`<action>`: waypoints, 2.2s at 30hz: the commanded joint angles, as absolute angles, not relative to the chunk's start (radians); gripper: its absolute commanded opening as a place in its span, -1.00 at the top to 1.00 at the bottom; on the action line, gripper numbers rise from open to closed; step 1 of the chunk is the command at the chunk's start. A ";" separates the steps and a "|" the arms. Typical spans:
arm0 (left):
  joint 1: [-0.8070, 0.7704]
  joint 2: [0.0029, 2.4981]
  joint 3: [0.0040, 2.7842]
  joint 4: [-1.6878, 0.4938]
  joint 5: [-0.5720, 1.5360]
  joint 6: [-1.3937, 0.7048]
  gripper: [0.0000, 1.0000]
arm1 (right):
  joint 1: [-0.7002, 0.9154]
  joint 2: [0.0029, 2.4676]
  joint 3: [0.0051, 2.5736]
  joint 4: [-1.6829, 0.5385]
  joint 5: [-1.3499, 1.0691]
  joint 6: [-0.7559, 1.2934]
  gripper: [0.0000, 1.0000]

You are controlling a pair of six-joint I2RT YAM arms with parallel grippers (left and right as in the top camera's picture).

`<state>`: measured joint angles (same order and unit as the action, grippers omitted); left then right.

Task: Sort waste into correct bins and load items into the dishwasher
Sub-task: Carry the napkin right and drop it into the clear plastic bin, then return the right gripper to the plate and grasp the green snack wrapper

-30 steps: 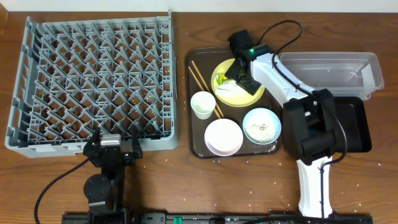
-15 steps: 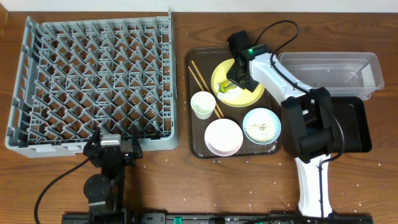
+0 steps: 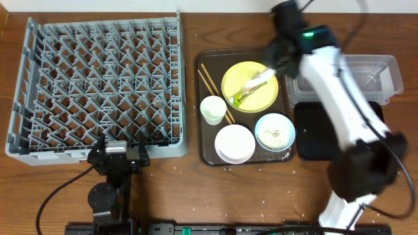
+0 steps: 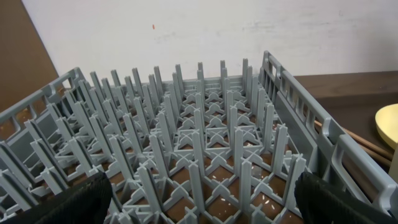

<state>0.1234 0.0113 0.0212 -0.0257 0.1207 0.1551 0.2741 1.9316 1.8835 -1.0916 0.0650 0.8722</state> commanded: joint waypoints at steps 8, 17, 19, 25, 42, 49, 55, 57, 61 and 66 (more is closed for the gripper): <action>0.128 0.006 0.004 -0.059 0.131 0.160 -0.89 | -0.020 1.945 1.808 -1.119 0.213 1.052 0.98; 0.128 0.006 0.004 -0.059 0.131 0.161 -0.89 | -0.122 1.966 1.681 -1.004 0.208 1.112 0.24; 0.128 0.006 0.004 -0.059 0.131 0.161 -0.89 | -0.123 1.961 1.683 -0.986 0.181 1.043 -0.17; 0.128 0.006 0.004 -0.059 0.131 0.161 -0.89 | -0.105 1.919 1.741 -0.962 0.046 0.822 -0.12; 0.128 0.006 0.004 -0.059 0.131 0.160 -0.89 | 0.381 1.977 1.792 -0.878 0.116 0.886 -0.24; 0.128 0.006 0.004 -0.059 0.131 0.161 -0.89 | 0.436 2.101 1.792 -0.879 0.154 0.954 -0.24; 0.128 0.006 0.004 -0.059 0.131 0.160 -0.89 | 0.434 2.185 1.791 -0.909 0.123 0.955 -0.23; 0.128 0.006 0.004 -0.059 0.131 0.160 -0.90 | 0.433 2.206 1.791 -0.916 0.118 0.954 -0.25; 0.128 0.006 0.004 -0.059 0.131 0.161 -0.89 | 0.433 2.249 1.791 -0.920 0.109 0.954 -0.23; 0.128 0.006 0.004 -0.059 0.131 0.160 -0.89 | 0.430 2.292 1.791 -0.918 0.096 0.957 0.43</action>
<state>0.1234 0.0113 0.0212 -0.0257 0.1207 0.1551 0.4313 2.2654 1.7821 -0.9176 0.0978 0.9417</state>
